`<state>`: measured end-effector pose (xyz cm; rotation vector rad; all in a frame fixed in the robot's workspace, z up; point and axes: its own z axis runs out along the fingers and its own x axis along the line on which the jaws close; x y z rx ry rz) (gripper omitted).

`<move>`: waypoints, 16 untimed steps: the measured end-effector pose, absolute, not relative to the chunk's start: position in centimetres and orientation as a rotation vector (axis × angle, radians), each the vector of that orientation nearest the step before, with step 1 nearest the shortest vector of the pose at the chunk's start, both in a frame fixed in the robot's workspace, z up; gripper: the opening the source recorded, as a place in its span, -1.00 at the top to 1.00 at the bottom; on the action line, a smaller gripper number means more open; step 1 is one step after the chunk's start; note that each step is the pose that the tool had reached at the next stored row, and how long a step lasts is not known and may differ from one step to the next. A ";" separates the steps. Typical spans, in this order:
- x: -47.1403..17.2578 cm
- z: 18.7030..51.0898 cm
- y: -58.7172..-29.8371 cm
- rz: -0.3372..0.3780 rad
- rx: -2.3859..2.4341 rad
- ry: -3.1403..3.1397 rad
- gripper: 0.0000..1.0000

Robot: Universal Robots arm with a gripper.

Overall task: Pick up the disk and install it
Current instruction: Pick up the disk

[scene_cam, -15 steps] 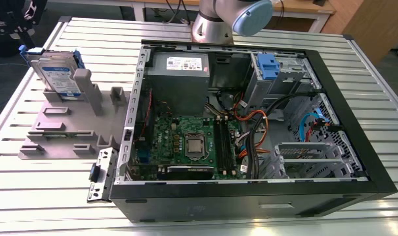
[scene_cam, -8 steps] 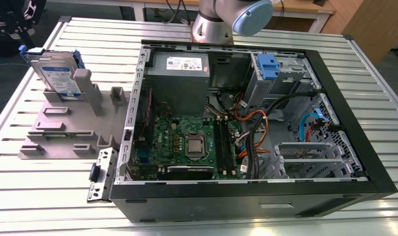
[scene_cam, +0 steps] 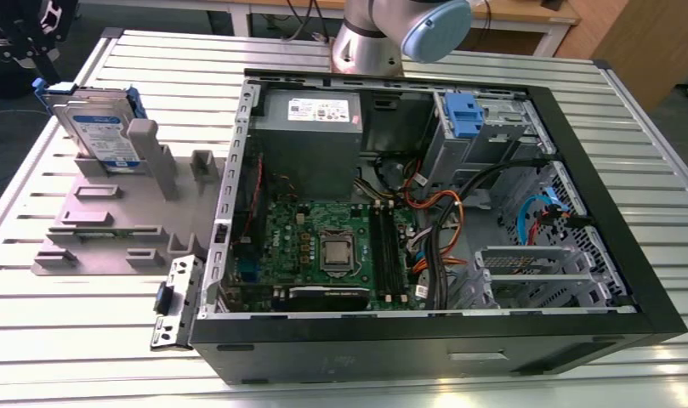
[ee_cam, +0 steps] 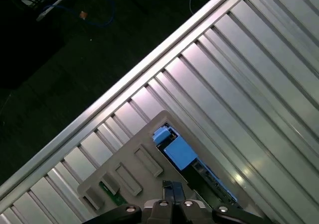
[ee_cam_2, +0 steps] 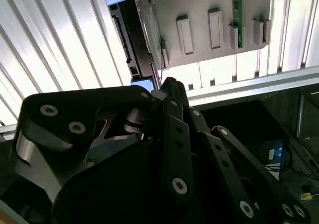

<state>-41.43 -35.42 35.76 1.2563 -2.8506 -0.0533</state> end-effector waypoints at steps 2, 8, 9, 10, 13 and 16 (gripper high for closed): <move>-41.4 35.8 -35.4 -0.053 1.295 -2.833 0.79; -41.4 35.8 -35.4 -0.051 1.419 -2.771 0.79; -41.4 35.8 -35.4 -0.051 1.441 -2.759 0.79; -41.4 35.8 -35.4 -0.050 1.463 -2.747 0.79; -41.4 35.8 -35.4 -0.049 1.531 -2.709 0.79; -41.4 35.8 -35.4 -0.048 1.583 -2.679 0.79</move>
